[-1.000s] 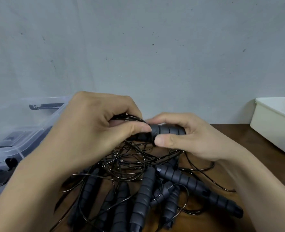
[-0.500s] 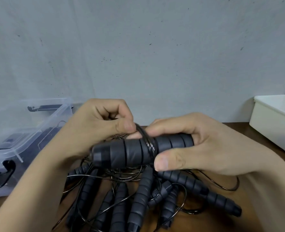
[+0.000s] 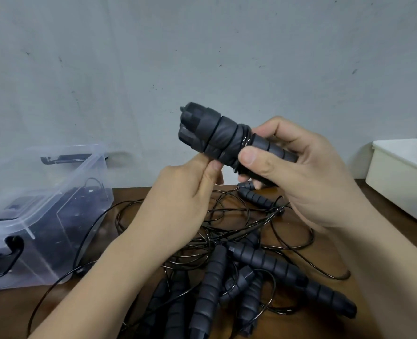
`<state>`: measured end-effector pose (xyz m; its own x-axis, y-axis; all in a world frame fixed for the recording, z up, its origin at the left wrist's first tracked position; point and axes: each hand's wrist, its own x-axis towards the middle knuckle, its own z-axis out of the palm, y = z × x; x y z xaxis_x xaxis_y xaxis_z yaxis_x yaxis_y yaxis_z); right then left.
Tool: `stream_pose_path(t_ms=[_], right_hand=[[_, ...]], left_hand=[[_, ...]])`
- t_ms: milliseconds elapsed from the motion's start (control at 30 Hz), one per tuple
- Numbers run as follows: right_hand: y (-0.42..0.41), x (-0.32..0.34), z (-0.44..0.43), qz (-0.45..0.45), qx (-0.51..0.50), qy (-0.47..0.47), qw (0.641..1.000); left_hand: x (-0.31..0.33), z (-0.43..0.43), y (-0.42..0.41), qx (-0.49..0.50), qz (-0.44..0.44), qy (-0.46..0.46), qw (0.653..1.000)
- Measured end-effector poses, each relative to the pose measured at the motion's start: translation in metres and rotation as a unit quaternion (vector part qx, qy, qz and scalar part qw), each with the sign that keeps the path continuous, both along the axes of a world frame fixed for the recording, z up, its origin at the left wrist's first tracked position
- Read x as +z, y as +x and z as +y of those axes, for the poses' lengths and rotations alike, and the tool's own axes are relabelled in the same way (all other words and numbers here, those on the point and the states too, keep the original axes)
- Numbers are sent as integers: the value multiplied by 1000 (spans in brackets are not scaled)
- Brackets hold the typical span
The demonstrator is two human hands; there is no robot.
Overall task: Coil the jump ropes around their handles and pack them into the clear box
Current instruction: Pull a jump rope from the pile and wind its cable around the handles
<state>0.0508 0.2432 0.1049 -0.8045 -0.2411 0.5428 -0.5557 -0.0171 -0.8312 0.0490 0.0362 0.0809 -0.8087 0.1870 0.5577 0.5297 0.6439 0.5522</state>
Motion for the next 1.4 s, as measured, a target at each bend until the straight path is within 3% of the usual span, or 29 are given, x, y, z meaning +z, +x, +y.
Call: stream_pose_path(t_ms=[167,367,633,733,867,1000,1133,1233,1400], right_hand=[[-4,-10,-5,55,-113,74,989],[-10,-12,-3,60,-154,166,972],[-2,3,6,-78,35,309,947],[0,6,12,-122,128,274,945],[2,8,15,-109,186,170,962],[0,4,13,-95,223,26,970],[-2,2,6,-76,159,-57,983],[-2,0,1,-34,91,-73,993],[-7,-2,0,25,-9,-86,996]], left_hand=[[3,-4,4,10,8,-82,997],[21,-21,13,-34,38,-73,996],[39,-42,19,-66,18,40,997],[36,-50,13,-126,-8,93,988],[26,-48,1,-187,-63,157,968],[17,-32,-3,-136,-71,126,980],[7,-16,-4,-80,-126,127,981],[6,-12,-2,-90,-104,99,986],[3,-13,0,-62,-54,-25,996]])
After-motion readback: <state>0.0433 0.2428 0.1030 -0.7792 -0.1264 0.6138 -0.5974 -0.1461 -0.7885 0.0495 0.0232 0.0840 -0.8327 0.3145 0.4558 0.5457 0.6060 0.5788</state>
